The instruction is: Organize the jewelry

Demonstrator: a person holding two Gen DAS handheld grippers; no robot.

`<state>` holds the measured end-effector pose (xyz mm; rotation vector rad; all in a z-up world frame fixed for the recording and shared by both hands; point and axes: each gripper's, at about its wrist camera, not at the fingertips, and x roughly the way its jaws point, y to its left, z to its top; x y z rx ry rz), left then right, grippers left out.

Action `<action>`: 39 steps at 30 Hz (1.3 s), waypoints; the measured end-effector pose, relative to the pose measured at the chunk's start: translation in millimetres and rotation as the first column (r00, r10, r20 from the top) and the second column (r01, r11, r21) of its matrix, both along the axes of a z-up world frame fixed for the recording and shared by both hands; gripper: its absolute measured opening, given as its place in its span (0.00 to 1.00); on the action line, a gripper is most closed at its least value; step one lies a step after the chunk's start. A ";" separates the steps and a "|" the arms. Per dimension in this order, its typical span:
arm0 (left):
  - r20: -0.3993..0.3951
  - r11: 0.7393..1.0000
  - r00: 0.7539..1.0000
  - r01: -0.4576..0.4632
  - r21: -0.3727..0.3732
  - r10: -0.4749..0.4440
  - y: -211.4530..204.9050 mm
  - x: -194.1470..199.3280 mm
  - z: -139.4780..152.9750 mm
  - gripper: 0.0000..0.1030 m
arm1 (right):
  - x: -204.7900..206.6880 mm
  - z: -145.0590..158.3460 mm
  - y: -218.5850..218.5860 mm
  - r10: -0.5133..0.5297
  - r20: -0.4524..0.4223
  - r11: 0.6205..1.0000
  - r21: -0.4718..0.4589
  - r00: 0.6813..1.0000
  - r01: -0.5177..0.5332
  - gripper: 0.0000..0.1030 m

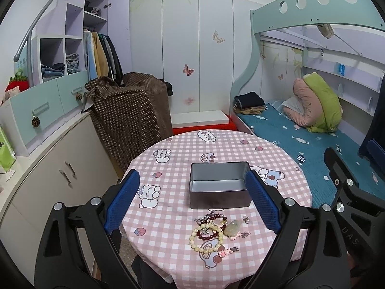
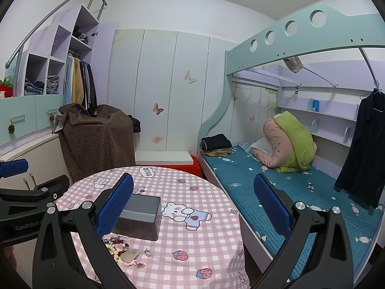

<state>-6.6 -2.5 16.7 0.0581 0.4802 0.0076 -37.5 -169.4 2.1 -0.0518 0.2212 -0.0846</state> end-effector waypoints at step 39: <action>0.014 1.000 1.000 0.008 -0.001 -0.008 -2.3 -4.1 0.1 0.88 | 2.4 -2.5 -2.0 0.001 -0.003 1.000 0.007 1.000 -0.001 0.94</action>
